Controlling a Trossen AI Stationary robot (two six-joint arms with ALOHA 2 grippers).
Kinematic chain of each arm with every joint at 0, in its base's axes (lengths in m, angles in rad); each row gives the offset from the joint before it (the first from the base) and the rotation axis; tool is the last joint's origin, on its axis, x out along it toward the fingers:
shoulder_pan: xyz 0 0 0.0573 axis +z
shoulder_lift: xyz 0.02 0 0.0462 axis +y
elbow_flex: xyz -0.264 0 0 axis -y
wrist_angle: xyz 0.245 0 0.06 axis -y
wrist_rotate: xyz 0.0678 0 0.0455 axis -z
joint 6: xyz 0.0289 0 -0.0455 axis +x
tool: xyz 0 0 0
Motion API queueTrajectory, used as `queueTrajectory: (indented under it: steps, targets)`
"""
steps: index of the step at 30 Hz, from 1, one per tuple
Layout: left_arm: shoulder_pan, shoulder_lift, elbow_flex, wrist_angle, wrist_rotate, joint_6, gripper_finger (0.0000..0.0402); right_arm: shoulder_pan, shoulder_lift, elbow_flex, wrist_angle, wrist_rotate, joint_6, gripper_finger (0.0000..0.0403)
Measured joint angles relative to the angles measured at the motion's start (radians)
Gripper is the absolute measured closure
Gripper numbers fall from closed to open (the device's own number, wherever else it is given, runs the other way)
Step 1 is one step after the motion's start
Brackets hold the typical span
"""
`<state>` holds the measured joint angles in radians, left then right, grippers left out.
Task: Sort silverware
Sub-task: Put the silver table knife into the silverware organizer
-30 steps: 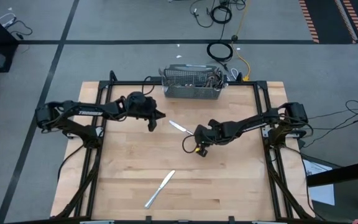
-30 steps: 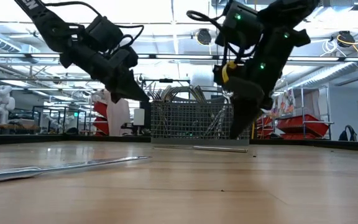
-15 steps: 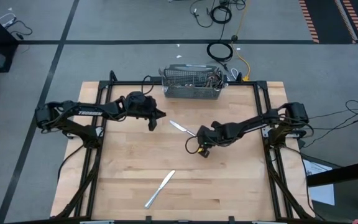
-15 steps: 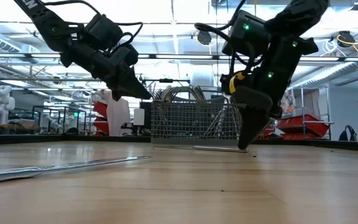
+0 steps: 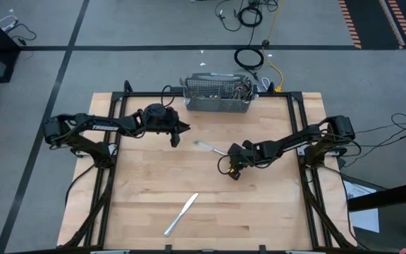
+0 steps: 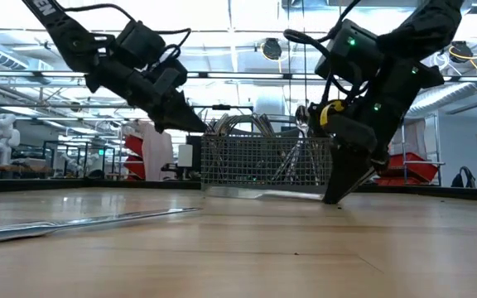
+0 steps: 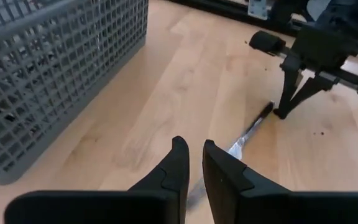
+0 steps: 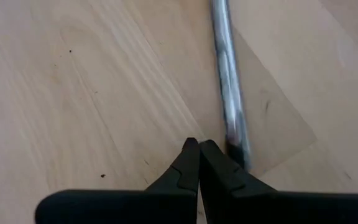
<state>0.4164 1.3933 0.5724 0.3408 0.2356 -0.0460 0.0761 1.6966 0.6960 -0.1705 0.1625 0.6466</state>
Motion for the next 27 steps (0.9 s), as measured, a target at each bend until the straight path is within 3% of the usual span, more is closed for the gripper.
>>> queueTrajectory:
  steps: [8,13,17,21,23,27]
  targets:
    - [-0.012,0.136,0.009,0.123,0.050,0.000,0.0319,0.006,0.000,-0.011,0.021,0.000,0.000,0.0403]
    - [-0.025,0.227,0.098,0.140,0.065,-0.001,0.0297,0.022,-0.012,-0.020,0.052,0.021,0.000,0.0403]
    - [-0.029,0.251,0.155,-0.017,0.094,0.000,0.0292,0.050,-0.124,-0.008,0.029,0.172,-0.030,0.0403]
    - [-0.028,0.243,0.165,-0.003,0.100,-0.001,0.0292,0.033,-0.267,0.004,-0.102,0.316,-0.010,0.0403]
    - [-0.027,0.243,0.165,0.018,0.100,-0.001,0.0292,0.012,-0.289,-0.008,-0.179,0.317,-0.032,0.0403]
    - [-0.025,0.243,0.165,0.022,0.100,-0.001,0.0292,-0.024,-0.303,-0.022,-0.128,0.256,-0.082,0.0403]
